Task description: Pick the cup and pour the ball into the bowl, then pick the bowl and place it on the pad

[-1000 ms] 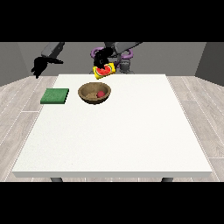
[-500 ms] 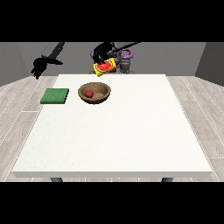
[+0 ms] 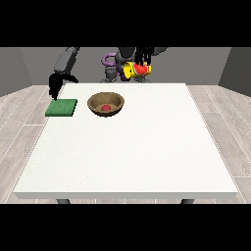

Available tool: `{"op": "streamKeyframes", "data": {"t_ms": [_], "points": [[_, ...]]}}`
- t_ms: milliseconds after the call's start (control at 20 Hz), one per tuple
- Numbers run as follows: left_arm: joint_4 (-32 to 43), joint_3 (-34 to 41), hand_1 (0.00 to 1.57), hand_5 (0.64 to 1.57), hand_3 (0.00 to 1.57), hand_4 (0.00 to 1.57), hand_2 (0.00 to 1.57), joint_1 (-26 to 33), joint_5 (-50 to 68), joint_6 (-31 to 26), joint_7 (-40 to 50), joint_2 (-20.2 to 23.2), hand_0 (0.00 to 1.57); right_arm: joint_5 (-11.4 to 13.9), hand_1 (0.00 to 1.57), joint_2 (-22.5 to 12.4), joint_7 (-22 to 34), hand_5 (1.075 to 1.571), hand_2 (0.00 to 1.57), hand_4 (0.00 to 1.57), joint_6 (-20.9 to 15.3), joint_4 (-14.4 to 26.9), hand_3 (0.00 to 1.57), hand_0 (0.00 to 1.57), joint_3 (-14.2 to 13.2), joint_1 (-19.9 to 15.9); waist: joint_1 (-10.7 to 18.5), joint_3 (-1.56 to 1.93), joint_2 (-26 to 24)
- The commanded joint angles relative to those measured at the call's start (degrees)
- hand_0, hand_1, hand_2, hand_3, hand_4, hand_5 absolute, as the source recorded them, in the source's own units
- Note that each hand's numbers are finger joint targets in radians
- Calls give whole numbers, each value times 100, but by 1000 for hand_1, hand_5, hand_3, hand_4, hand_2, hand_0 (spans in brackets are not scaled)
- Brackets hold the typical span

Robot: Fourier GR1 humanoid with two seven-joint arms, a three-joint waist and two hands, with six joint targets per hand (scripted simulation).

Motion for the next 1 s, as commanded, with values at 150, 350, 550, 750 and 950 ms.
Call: {"op": "streamKeyframes", "data": {"t_ms": [150,350,550,750,950], "points": [[-544,1362,1294,1564,1528,996,1571,639,2332,438,-1017,-182,1294,-96,0,75,-94,1561,0,236,-280,-139,0,0,-120,-140,348,-12,698],[-491,2013,1081,1549,905,821,1089,679,3473,272,-1584,-278,1081,-211,0,314,-6,1569,0,305,-154,-277,0,0,-64,-305,153,-3,1089],[-377,2418,287,1559,0,832,0,676,4682,361,-2170,-341,287,-186,0,626,154,1570,0,393,-328,-542,0,0,121,-706,-100,-7,1498],[-188,2275,0,1531,0,0,0,1509,5622,400,-2727,-345,0,-26,0,856,379,1559,0,331,-419,-652,0,0,401,-566,-400,5,1164],[381,2811,0,1519,0,0,0,1363,5643,7,-2880,-220,0,102,0,1274,579,1541,0,111,-729,-807,0,0,701,-581,-634,15,795]]}}
